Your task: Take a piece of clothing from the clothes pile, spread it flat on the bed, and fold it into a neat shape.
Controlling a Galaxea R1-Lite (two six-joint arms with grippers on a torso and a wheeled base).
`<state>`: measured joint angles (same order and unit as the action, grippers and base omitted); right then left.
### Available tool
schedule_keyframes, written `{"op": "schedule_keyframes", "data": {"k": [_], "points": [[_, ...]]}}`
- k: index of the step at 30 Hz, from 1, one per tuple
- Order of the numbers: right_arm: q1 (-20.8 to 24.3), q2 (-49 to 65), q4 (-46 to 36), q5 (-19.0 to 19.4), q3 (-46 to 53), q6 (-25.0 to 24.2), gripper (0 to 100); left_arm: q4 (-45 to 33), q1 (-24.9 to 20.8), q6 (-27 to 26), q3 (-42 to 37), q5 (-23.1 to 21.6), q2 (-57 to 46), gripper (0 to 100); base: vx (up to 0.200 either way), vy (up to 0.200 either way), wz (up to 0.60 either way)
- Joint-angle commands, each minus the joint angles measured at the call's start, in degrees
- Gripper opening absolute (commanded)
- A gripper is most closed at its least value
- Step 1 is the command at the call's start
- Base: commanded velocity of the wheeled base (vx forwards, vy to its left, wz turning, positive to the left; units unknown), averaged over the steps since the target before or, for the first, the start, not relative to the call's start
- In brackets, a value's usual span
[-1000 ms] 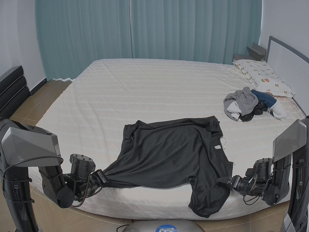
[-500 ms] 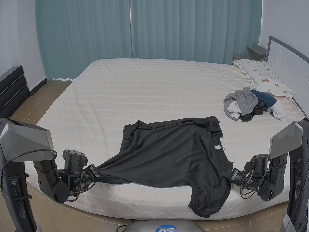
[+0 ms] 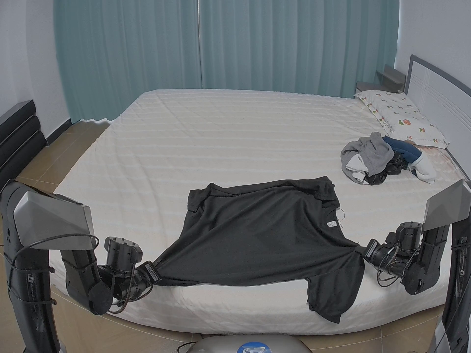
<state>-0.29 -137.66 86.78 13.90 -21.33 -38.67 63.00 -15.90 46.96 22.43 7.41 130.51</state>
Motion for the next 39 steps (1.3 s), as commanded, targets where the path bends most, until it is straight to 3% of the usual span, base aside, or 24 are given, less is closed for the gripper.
{"op": "schedule_keyframes", "data": {"k": [1, 3, 4, 12, 16, 17, 19, 23, 31, 36, 37, 39], "points": [[-0.3, -0.9, 0.0, 0.3, -1.1, 0.3, 0, 0.0, -1.0, 0.1, -0.3, 0.0, 0.5, 0, 0.000, 0.000, 0.00], [-0.1, -2.1, 0.5, 0.7, -1.0, 0.4, 0, 0.0, -1.0, 0.2, -0.2, -0.2, 0.7, 0, 0.000, 0.000, 0.00], [-0.1, -2.2, 0.7, 0.9, -0.9, 0.4, 100, 0.1, -1.0, 0.2, -0.2, -0.6, 0.9, 0, 0.000, 0.000, 0.00], [-2.8, 2.0, 1.4, 3.6, 3.4, 1.8, 100, 0.1, -1.0, 0.4, -0.1, -1.9, 1.3, 0, 0.000, 0.000, 0.00], [-4.3, 3.8, 1.4, 7.6, 7.7, 4.2, 100, 0.1, -1.0, 0.4, -0.2, -1.9, 1.3, 0, 0.000, 0.000, 0.00], [-4.3, 3.6, 1.9, 10.9, 11.1, 6.4, 100, 0.1, -1.0, 0.4, -0.2, -2.1, 1.3, 0, 0.000, 0.000, 0.00], [-3.9, 2.7, 2.6, 12.9, 13.2, 9.0, 100, 0.1, -0.9, 0.4, -0.2, -2.1, 1.3, 0, 0.000, 0.000, 0.00], [-1.6, 0.2, 2.6, 13.2, 14.3, 12.2, 100, 0.1, -1.0, 0.4, -0.2, -2.1, 1.3, 0, 0.000, 0.000, 0.00], [1.0, -1.2, 2.6, 12.7, 15.3, 12.3, 100, 0.1, -1.0, 0.3, -0.2, -2.1, 1.3, 0, 0.000, 0.000, 0.00], [2.3, -3.8, 2.7, 8.8, 13.3, 12.7, 100, 0.1, -0.9, 0.3, -0.2, -2.1, 1.3, 0, 0.000, 0.000, 0.00], [2.6, -3.8, 2.7, 8.2, 13.3, 12.8, 0, 0.1, -0.9, 0.3, -0.2, -2.1, 1.3, 0, 0.000, 0.000, 0.00], [2.8, -3.6, 2.7, 7.2, 13.9, 13.0, 0, 0.1, -0.9, 0.3, -0.2, -2.1, 1.3, 0, 0.000, 0.000, 0.00]]}}
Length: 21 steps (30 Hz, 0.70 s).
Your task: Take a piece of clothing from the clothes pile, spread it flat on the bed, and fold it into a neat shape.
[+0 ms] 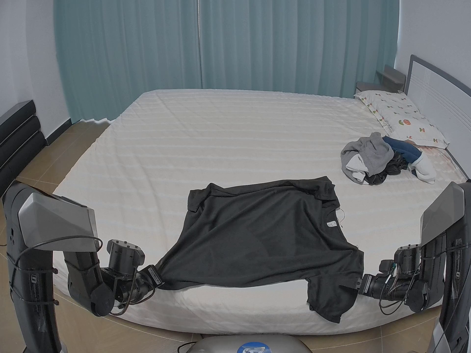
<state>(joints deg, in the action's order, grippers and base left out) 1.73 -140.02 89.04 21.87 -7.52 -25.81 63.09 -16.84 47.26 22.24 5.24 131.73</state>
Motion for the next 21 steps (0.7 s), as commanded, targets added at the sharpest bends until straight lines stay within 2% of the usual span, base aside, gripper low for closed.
{"op": "schedule_keyframes", "data": {"k": [1, 7, 12, 14, 17, 21], "points": [[0.7, -1.0, 0.3, -0.9, 0.5, 0.3, 0, 0.0, 0.0, 0.0, 0.0, 0.0, 0.1, 0, 0.000, 0.000, 0.00], [-2.9, 1.2, 0.3, -0.9, 3.8, 3.9, 0, 0.0, 0.0, 0.1, 0.0, -0.1, 0.0, 0, 0.000, 0.000, 0.00], [-5.2, 1.7, 0.3, -0.8, 7.5, 9.6, 0, 0.0, 0.0, -0.2, -0.8, 0.0, -0.2, 0, 0.000, 0.000, 0.00], [-5.4, 2.1, 0.0, -0.8, 7.5, 10.0, 0, 0.0, 0.0, -0.2, -1.1, -0.1, -0.4, 0, 0.000, 0.000, 0.00], [-6.7, 3.9, -2.5, -0.8, 7.5, 10.8, 0, -0.3, 0.0, -0.8, -2.2, -0.1, -1.3, 0, 0.000, 0.000, 0.00], [-6.8, 7.4, -8.3, -0.8, 7.5, 13.3, 0, -0.8, -0.7, -4.4, -4.5, -0.1, -2.2, 0, 0.000, 0.000, 0.00]]}}
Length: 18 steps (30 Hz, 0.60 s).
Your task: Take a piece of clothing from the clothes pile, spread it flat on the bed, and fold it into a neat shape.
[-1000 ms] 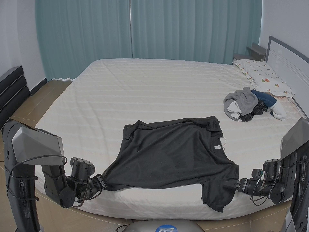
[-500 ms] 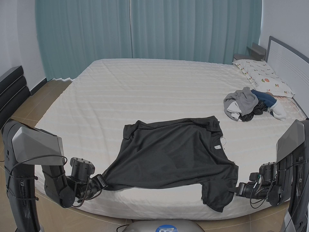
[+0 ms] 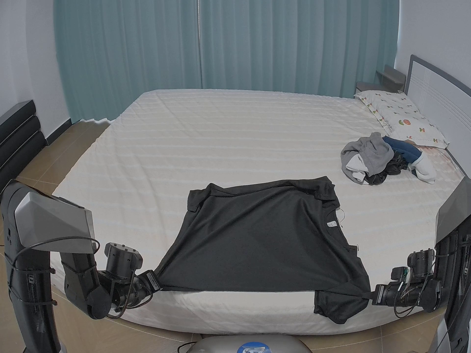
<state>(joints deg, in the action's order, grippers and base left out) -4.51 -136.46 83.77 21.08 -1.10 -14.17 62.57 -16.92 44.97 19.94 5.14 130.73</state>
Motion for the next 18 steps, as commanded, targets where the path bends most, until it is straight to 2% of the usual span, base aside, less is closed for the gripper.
{"op": "schedule_keyframes", "data": {"k": [1, 7, 18], "points": [[-0.5, 4.3, -4.6, -0.1, 1.1, 2.7, 0, -0.3, -0.8, -2.6, -2.6, 0.0, -1.1, 0, 0.000, 0.000, 0.00], [-1.4, 4.0, -6.7, -0.4, 1.1, 6.4, 0, -2.4, -2.2, -4.6, -3.9, 0.0, -0.9, 0, 0.000, 0.000, 0.00], [-0.9, 2.3, -6.2, -0.5, 0.5, 6.8, 0, -3.2, -2.7, -5.2, -3.6, -0.1, -0.7, 0, 0.000, 0.000, 0.00]]}}
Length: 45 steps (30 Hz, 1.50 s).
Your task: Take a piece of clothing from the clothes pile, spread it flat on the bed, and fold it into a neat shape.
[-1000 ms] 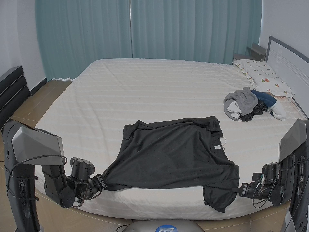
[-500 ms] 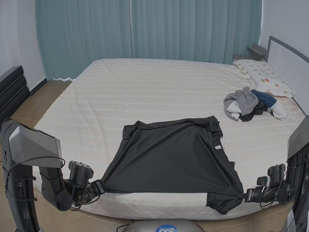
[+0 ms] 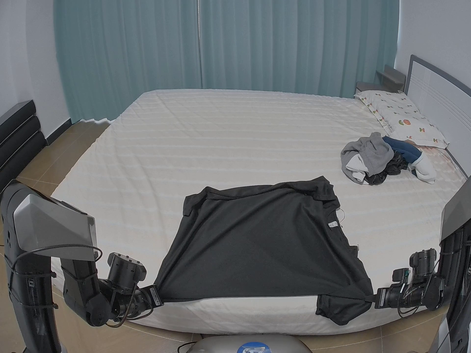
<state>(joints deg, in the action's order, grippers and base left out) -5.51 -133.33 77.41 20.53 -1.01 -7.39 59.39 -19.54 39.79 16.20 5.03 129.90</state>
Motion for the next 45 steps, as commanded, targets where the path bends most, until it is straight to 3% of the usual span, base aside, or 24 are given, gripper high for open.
{"op": "schedule_keyframes", "data": {"k": [1, 2, 5, 11, 15, 16, 17, 18, 22, 25, 36, 45], "points": [[0.1, -1.1, 0.5, 0.1, 0.2, -0.1, 100, 0.1, -0.1, 0.1, 0.2, -0.1, 0.1, 0, 0.000, 0.000, 0.00], [0.1, -1.1, 1.0, 0.3, 0.2, -0.3, 100, 0.2, -0.1, 0.3, 0.4, -0.1, 0.0, 100, 0.000, 0.000, 0.00], [0.1, -0.6, 3.1, 0.8, 0.2, -1.1, 100, 0.5, 0.0, 0.6, 0.5, -0.1, -0.6, 100, 0.000, 0.000, 0.00], [1.6, 2.0, 12.1, 1.1, -2.0, -15.1, 100, 0.5, 1.2, 0.7, 1.0, -0.1, -7.2, 100, 0.000, 0.000, 0.00], [2.4, 3.7, 12.1, 1.2, -3.9, -19.8, 100, 0.5, 2.1, 0.9, 1.2, -0.3, -10.1, 100, 0.000, 0.000, 0.00], [3.1, 5.5, 12.1, 1.2, -5.1, -24.4, 100, 0.5, 2.4, 1.8, 1.5, -0.7, -11.2, 100, 0.000, 0.000, 0.00], [3.1, 5.5, 12.1, 1.2, -5.1, -24.4, 100, 0.5, 2.4, 1.8, 1.5, -0.7, -11.2, 100, 0.000, 0.000, 0.00], [3.8, 7.7, 12.1, 1.2, -6.9, -29.8, 100, 0.5, 2.5, 3.5, 2.0, -1.2, -11.4, 100, 0.000, 0.000, 0.00], [7.0, 8.3, 12.1, 0.5, -9.8, -42.9, 100, 0.6, 2.8, 5.5, 2.1, -3.7, -11.0, 100, 0.000, 0.000, 0.00], [8.1, 8.0, 12.1, 0.7, -10.6, -47.5, 100, 0.6, 3.7, 5.5, 2.1, -4.9, -10.8, 100, 0.067, 0.000, 0.00], [9.9, 1.8, 12.2, 2.0, -11.1, -48.7, 100, 0.7, 3.7, 5.6, 2.7, -6.8, -9.0, 100, 0.200, 0.000, 0.00], [11.0, 0.0, 12.2, 2.2, -11.2, -48.7, 100, 0.7, 3.7, 6.3, 3.7, -6.7, -7.9, 100, 0.000, 0.000, 0.00]]}}
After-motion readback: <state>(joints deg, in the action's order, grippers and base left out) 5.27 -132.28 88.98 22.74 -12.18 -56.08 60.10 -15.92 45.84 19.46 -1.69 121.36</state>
